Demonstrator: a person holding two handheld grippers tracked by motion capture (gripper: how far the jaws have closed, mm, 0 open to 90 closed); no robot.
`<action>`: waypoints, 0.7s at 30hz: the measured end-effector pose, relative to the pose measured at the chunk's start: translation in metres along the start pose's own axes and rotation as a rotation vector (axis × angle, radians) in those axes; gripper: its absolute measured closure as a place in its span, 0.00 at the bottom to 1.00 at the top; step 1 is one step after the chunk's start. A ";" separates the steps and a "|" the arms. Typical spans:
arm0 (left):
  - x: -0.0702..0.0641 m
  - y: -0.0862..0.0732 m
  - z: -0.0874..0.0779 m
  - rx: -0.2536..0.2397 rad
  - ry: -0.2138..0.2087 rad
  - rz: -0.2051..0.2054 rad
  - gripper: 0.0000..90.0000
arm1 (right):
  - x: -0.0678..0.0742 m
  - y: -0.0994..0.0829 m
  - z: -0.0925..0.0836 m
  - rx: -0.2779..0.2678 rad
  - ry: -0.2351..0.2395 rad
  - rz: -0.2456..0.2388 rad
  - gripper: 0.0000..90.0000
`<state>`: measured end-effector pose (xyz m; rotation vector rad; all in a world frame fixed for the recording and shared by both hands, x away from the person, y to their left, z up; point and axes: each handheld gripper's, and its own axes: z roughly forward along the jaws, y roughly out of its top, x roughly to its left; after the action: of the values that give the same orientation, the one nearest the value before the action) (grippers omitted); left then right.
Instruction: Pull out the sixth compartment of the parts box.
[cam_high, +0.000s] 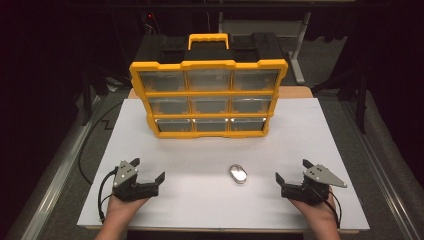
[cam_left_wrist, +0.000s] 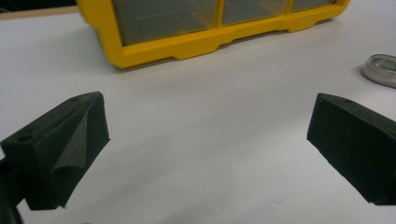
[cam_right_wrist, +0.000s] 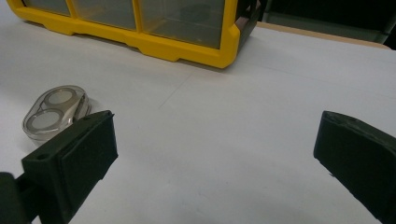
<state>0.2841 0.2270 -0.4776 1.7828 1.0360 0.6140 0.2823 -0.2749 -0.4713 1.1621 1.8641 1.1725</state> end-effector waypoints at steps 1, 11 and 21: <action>0.000 0.000 0.000 -0.009 -0.005 0.002 0.00 | -0.001 -0.001 0.000 0.002 -0.001 -0.002 0.00; 0.000 0.000 0.003 -0.005 0.007 0.006 0.00 | -0.006 -0.003 0.007 0.021 -0.016 -0.005 0.00; 0.000 0.000 0.004 -0.011 -0.003 0.005 0.00 | -0.005 0.003 0.013 0.012 -0.023 -0.029 0.00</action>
<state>0.2870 0.2254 -0.4790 1.7764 1.0243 0.6190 0.2961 -0.2746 -0.4736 1.1465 1.8672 1.1288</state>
